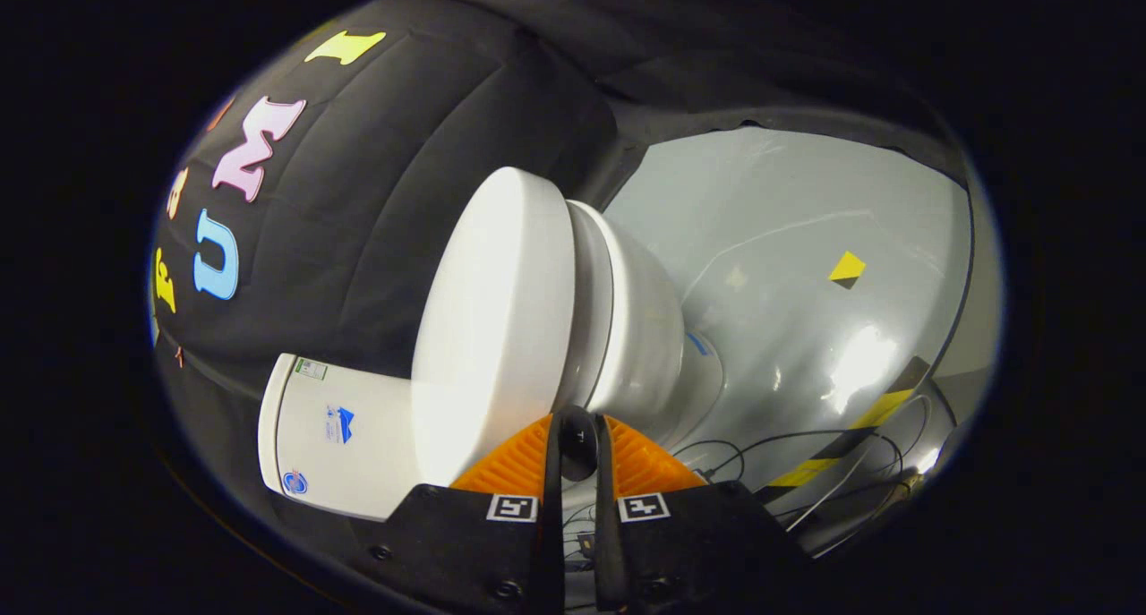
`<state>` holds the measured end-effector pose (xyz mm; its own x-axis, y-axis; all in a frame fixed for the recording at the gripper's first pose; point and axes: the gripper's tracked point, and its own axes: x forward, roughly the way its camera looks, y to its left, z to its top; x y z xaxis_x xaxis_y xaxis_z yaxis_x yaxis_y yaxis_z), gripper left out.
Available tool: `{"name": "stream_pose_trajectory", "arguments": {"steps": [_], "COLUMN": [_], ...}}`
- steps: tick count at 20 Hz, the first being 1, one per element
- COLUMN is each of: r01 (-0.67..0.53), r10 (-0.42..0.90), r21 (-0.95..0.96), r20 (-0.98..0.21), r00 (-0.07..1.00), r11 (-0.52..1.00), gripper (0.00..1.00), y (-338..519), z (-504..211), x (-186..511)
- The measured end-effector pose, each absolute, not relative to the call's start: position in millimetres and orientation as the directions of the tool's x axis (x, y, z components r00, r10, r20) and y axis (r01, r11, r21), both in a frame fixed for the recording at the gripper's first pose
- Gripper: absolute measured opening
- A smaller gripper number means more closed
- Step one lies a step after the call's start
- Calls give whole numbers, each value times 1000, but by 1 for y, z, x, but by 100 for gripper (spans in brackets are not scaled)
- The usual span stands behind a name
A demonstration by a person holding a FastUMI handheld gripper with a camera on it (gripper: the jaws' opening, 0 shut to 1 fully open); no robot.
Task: Open the toilet lid.
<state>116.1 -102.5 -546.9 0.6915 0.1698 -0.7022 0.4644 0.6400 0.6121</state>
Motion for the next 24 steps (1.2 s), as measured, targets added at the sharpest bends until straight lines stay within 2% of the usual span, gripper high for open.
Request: {"name": "stream_pose_trajectory", "arguments": {"steps": [2, 4, 5, 13, 18, 24], "r01": [450, 432, 412, 263, 150, 58], "r10": [145, 62, 40, -49, -53, -39], "r21": [582, 492, 437, 229, 139, 24], "r20": [-706, -711, -723, -660, -535, -477], "r00": [693, 701, 690, 749, 843, 878], "r11": [678, 756, 800, 937, 979, 998], "gripper": [18, 18, 5, 5, 5, 5], "y": [-103, -105, -104, -81, -26, 39], "z": [-541, -530, -524, -451, -367, -315], "x": [117, 120, 116, 130, 138, 139]}}
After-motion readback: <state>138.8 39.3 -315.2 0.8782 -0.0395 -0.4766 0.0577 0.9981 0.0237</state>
